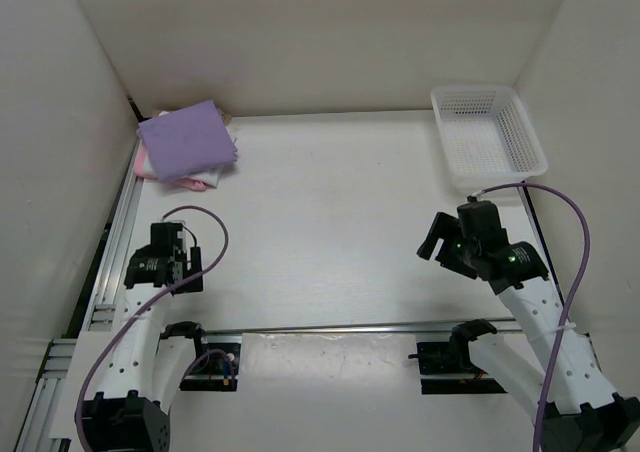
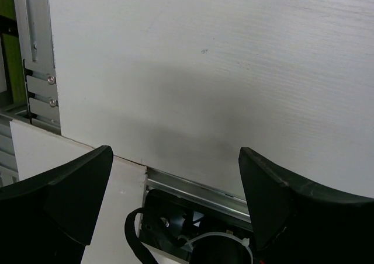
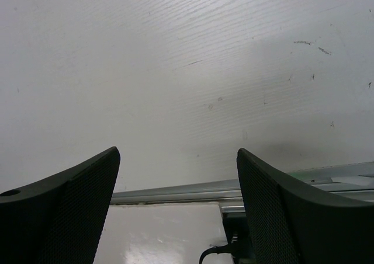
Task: Fold and stack the t-shirts
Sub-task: Put the neatly folded tshirt into the corner of the board with the left arm
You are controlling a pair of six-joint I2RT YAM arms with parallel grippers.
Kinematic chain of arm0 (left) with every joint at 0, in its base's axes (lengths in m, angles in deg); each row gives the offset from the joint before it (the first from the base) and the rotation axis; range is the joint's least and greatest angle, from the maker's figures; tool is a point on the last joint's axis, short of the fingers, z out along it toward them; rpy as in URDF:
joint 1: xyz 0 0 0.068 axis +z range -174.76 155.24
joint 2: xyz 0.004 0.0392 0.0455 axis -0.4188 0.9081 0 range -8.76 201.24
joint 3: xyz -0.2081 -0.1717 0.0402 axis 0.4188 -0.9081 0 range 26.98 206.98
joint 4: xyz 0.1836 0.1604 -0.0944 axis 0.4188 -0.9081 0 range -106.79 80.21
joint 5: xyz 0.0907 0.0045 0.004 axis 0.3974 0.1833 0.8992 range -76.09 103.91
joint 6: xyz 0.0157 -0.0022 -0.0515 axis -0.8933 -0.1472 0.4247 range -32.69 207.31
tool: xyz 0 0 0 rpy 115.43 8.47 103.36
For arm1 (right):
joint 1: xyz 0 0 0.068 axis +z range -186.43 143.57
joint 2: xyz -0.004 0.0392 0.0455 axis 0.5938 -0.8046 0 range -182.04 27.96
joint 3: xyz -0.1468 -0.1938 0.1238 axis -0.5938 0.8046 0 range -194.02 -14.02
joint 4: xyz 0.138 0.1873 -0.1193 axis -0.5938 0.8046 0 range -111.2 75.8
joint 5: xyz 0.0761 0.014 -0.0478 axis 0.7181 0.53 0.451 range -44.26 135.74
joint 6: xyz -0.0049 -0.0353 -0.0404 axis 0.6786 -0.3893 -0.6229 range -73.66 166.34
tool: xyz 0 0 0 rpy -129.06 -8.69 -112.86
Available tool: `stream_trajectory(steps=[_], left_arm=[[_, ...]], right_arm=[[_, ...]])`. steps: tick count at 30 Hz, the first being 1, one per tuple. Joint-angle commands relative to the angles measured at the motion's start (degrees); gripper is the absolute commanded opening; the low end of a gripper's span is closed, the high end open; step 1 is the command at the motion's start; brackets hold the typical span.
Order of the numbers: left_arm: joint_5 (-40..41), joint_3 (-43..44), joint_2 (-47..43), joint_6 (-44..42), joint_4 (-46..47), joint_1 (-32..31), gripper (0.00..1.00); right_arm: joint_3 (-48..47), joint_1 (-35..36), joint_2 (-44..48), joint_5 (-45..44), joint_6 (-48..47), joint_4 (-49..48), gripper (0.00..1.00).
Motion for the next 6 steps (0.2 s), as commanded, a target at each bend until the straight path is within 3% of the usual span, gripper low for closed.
stream_trajectory(steps=[1, 6], left_arm=[[-1.2, -0.3, -1.1, 0.2, 0.6, 0.5, 1.0], [-0.6, -0.3, -1.7, 0.2, 0.6, 1.0, 1.0]], right_arm=[[0.3, 0.2, 1.0, -1.4, 0.4, 0.4, 0.85], [1.6, 0.2, 3.2, -1.4, -1.0, -1.7, 0.85]])
